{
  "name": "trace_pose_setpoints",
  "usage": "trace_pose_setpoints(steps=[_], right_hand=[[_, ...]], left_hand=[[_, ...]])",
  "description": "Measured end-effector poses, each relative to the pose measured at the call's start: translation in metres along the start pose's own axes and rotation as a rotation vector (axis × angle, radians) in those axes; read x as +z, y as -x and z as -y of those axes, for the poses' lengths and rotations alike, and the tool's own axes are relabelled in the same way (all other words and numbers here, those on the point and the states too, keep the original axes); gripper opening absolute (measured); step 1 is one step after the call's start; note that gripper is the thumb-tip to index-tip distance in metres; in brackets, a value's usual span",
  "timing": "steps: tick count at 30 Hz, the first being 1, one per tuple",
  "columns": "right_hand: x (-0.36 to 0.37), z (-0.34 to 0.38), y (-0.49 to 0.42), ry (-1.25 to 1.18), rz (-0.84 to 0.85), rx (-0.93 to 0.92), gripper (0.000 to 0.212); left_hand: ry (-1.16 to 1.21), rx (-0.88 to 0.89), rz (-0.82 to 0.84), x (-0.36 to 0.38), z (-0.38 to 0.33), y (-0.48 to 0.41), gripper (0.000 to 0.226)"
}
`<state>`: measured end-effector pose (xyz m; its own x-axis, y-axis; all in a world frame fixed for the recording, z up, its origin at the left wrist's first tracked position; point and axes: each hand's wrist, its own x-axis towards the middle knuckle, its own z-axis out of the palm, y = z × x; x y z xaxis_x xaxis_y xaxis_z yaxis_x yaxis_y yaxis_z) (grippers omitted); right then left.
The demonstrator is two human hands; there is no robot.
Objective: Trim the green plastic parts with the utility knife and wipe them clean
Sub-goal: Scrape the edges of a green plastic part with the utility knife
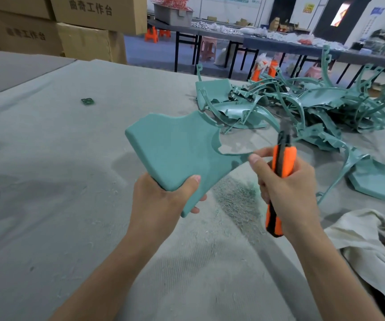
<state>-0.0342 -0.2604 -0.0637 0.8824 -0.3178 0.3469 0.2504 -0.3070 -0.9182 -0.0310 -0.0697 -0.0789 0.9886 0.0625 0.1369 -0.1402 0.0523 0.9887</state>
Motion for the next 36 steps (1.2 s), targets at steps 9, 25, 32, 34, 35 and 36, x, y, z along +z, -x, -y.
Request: trace_pose_setpoints(steps=[9, 25, 32, 34, 35, 36], right_hand=[[0.016, -0.008, 0.016, 0.669, 0.164, -0.243, 0.038], [0.019, -0.007, 0.017, 0.796, 0.151, -0.265, 0.042], [0.021, -0.011, 0.016, 0.813, 0.093, -0.259, 0.043], [0.017, -0.012, 0.011, 0.814, 0.077, -0.204, 0.044], [0.013, -0.014, 0.008, 0.813, 0.063, -0.18, 0.044], [0.009, -0.014, 0.005, 0.797, 0.038, -0.176, 0.042]], left_hand=[[-0.242, 0.107, -0.221, 0.005, 0.006, 0.001, 0.018], [-0.598, 0.373, -0.251, 0.005, 0.006, 0.006, 0.045], [-0.755, 0.567, -0.259, 0.004, 0.008, 0.007, 0.045], [-0.729, 0.584, -0.272, 0.003, 0.009, 0.008, 0.046], [-0.706, 0.578, -0.278, 0.001, 0.01, 0.008, 0.046], [-0.694, 0.568, -0.28, 0.0, 0.01, 0.008, 0.047]])
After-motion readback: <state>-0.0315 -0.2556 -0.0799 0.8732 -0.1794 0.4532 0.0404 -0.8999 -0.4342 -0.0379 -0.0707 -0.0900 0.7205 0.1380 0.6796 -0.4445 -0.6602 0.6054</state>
